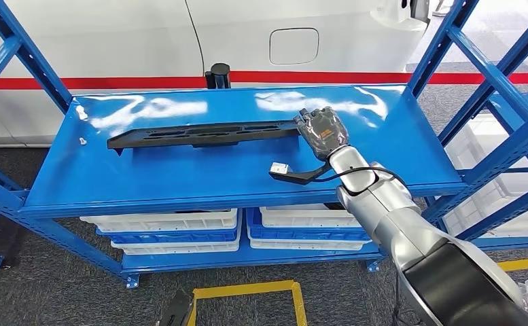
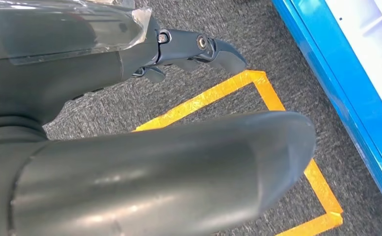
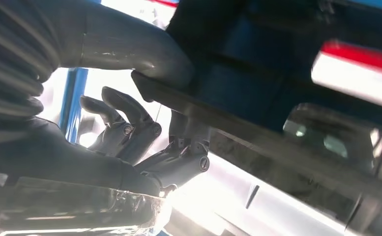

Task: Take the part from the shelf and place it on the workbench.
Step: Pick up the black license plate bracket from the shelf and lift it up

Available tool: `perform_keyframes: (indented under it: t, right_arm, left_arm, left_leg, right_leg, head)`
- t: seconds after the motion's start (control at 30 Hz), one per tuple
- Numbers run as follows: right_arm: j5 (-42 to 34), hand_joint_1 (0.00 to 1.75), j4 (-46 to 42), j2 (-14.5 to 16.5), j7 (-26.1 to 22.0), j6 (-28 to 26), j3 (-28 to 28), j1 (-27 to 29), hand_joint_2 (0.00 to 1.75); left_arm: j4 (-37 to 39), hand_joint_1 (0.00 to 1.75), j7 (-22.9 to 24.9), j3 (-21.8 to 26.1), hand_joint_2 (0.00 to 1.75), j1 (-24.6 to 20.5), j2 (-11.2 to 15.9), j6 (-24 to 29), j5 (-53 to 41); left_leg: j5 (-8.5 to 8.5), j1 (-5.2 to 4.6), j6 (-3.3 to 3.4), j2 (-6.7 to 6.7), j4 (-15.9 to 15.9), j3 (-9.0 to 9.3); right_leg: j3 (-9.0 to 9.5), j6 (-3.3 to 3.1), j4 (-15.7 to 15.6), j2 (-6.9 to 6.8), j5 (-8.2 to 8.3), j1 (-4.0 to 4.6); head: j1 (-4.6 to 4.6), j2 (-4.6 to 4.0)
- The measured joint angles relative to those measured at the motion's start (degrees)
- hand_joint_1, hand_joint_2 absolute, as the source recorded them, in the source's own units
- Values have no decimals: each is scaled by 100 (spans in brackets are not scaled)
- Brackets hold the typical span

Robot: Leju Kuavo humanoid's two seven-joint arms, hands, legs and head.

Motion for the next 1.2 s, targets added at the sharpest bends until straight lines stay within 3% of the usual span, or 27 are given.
perform_keyframes:
  t: [0.23, 0.63, 1.2]
  right_arm:
    - [-1124, 175, -1393, -74, -755, -212, -908, 363, 175]
    - [-1952, 175, -4122, -429, -1083, -227, -2038, 1000, 175]
    - [-2263, 175, -5940, -680, -1779, -242, -3250, 1661, 175]
  left_arm:
    - [8, 0, -86, 55, 0, 37, 4, 101, 28]
    - [47, 0, -226, 249, 0, 135, 37, 215, 62]
    - [60, 0, -247, 323, 0, 162, 98, 229, -45]
  left_leg:
    - [0, 0, 0, -2, 0, -1]
    - [-1, -2, 0, -4, 0, -1]
    - [-2, -3, 0, -1, 0, -1]
  right_leg:
    - [-1, 0, 0, -1, 0, 0]
    - [-1, 0, -2, -3, 0, -1]
    - [-1, 0, -3, -2, -1, -1]
  head:
    - [0, 0]
    - [1, 0]
    - [0, 0]
